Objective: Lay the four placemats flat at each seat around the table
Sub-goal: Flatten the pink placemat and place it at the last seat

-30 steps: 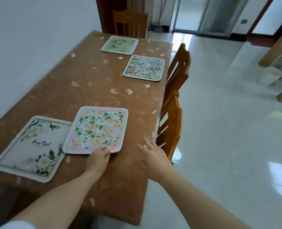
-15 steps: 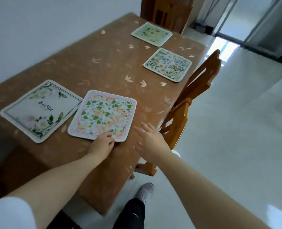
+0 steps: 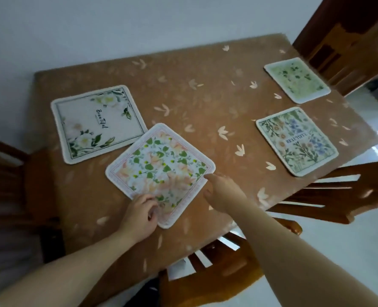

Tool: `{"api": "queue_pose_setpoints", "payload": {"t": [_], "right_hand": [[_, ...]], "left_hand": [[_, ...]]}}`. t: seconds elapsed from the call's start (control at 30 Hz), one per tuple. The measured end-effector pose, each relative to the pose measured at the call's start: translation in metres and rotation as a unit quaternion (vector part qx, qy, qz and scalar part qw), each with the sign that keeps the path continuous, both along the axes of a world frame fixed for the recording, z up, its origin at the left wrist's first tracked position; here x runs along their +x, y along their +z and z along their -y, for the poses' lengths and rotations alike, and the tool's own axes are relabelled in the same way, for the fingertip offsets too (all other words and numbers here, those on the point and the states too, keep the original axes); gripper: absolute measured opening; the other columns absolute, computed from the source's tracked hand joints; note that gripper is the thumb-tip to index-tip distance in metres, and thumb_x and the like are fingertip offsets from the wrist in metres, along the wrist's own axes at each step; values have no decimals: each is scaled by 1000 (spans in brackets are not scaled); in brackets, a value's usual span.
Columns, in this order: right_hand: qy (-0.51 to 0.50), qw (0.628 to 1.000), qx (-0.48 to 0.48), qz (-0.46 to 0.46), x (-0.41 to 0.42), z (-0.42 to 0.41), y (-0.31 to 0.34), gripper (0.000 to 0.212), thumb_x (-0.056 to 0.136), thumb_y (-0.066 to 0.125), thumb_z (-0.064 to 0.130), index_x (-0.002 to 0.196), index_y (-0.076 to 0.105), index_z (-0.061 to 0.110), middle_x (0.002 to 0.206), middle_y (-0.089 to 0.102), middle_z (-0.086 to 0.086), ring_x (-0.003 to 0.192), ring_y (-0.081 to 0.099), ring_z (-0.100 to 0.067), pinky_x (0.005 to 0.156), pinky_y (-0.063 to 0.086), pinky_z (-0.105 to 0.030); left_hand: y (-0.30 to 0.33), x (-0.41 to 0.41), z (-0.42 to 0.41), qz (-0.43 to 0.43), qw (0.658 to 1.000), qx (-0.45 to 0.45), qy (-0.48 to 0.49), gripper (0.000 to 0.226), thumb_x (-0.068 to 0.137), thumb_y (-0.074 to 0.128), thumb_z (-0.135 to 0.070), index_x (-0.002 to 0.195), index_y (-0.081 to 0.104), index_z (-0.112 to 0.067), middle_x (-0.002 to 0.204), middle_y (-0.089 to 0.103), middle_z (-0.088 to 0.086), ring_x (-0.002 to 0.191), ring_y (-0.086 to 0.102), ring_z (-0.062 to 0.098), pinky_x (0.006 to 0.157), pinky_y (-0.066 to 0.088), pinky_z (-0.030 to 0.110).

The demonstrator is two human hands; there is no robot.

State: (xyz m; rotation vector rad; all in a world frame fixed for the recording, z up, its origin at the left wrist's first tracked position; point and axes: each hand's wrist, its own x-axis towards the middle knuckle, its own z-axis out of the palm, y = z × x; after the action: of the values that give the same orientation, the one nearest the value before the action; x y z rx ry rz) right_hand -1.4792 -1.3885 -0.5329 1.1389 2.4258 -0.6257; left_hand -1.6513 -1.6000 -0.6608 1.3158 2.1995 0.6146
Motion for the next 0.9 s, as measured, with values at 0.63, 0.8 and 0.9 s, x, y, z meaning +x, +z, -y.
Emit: {"api": "queue_pose_setpoints", "payload": {"t": [0.63, 0.8, 0.9], "right_hand": [[162, 978, -115, -59, -151, -149, -88, 51, 92, 62, 31, 140, 58, 14, 131, 64, -17, 114, 64, -35, 96, 56, -45], [45, 975, -202, -87, -162, -164, -98, 50, 94, 68, 31, 138, 59, 10, 109, 67, -7, 93, 67, -27, 63, 50, -28], [-34, 959, -261, -105, -165, -173, -101, 34, 92, 58, 18, 122, 69, 7, 104, 72, -8, 88, 71, -25, 65, 57, -32]], "left_hand": [[33, 0, -70, 258, 701, 18, 664, 23, 88, 53, -30, 76, 72, -25, 93, 70, 1, 87, 65, 28, 67, 46, 32], [37, -1, -78, 337, 592, 94, 726, 25, 85, 56, -35, 74, 72, -20, 68, 74, -5, 60, 70, 13, 53, 48, 24], [39, -7, -74, 364, 541, 111, 750, 25, 95, 48, -35, 88, 65, -19, 92, 69, -1, 87, 64, 15, 72, 48, 36]]}}
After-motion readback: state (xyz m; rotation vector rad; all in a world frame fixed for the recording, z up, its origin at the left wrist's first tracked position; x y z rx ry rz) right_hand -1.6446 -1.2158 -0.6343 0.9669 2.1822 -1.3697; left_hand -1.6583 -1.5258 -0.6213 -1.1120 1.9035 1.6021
